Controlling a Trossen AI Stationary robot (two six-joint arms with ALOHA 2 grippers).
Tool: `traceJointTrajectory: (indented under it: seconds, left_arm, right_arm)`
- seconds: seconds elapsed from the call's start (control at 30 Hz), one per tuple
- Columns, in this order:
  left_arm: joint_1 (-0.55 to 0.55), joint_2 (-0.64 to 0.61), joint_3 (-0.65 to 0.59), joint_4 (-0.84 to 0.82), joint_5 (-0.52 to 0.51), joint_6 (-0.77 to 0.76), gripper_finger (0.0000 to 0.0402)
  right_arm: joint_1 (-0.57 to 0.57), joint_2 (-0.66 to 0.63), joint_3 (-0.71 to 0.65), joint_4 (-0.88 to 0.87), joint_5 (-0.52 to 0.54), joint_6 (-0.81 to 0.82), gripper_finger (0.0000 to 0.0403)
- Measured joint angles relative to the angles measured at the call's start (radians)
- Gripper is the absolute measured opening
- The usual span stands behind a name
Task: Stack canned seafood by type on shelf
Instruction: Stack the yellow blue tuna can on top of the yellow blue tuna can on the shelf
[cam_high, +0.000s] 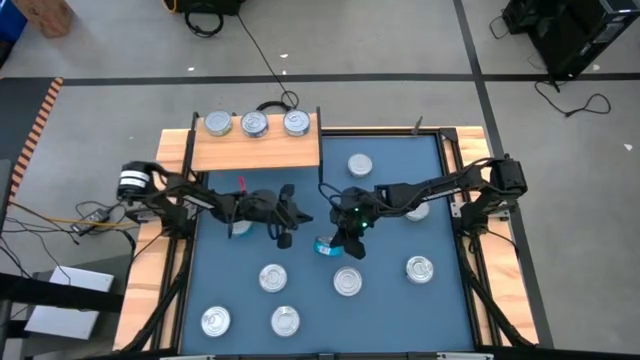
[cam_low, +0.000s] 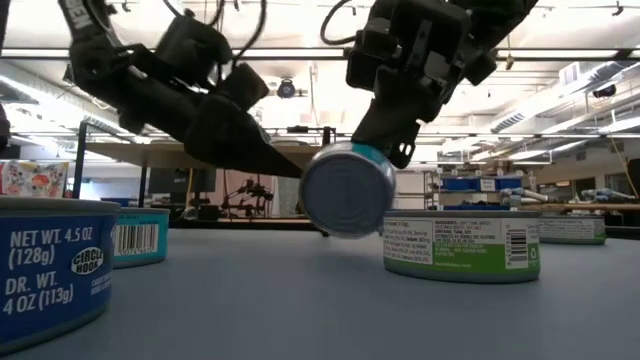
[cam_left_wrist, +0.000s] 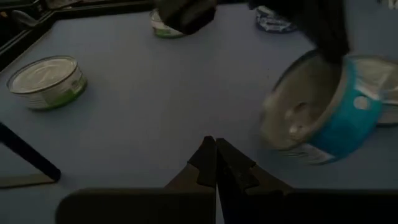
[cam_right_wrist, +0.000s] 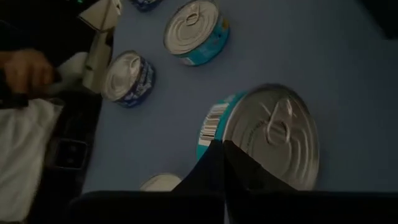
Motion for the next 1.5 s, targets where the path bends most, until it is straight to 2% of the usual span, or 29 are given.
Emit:
traceJointTrajectory:
  seconds: [0.23,0.47,0.63,0.77,0.93,1.13,1.27,1.37,1.5]
  left_arm:
    - [0.021,0.076,0.067,-0.001,0.123,0.02,0.0003]
    - [0.021,0.126,0.093,-0.017,0.181,0.03,0.0003]
    - [0.018,0.132,0.092,-0.018,0.185,0.029,0.0003]
    - [0.018,0.132,0.092,-0.015,0.185,0.029,0.0003]
    - [0.019,0.12,0.092,-0.032,0.151,0.029,0.0003]
    - [0.019,0.037,0.088,-0.152,0.055,0.033,0.0003]
    - [0.017,-0.018,0.088,-0.222,0.035,0.033,0.0003]
    - [0.016,-0.048,0.087,-0.253,0.031,0.034,0.0003]
    - [0.016,-0.063,0.087,-0.27,0.024,0.034,0.0003]
  right_arm:
    - [-0.033,0.058,0.003,0.061,-0.064,0.02,0.0]
    - [-0.081,0.054,0.002,0.05,-0.064,0.01,0.0001]
    - [-0.099,0.054,0.002,0.03,-0.04,-0.046,0.0013]
    - [-0.099,0.053,0.002,0.03,0.001,-0.08,0.0041]
    - [-0.093,0.034,0.0,0.013,0.055,-0.098,0.0094]
    - [-0.069,0.006,-0.002,-0.001,0.139,-0.101,0.0159]
    - [-0.045,-0.002,-0.001,-0.006,0.198,-0.101,0.0194]
    - [-0.023,-0.004,0.031,-0.056,0.229,-0.132,0.0218]
    - [0.043,-0.005,0.116,-0.211,0.355,-0.232,0.0248]
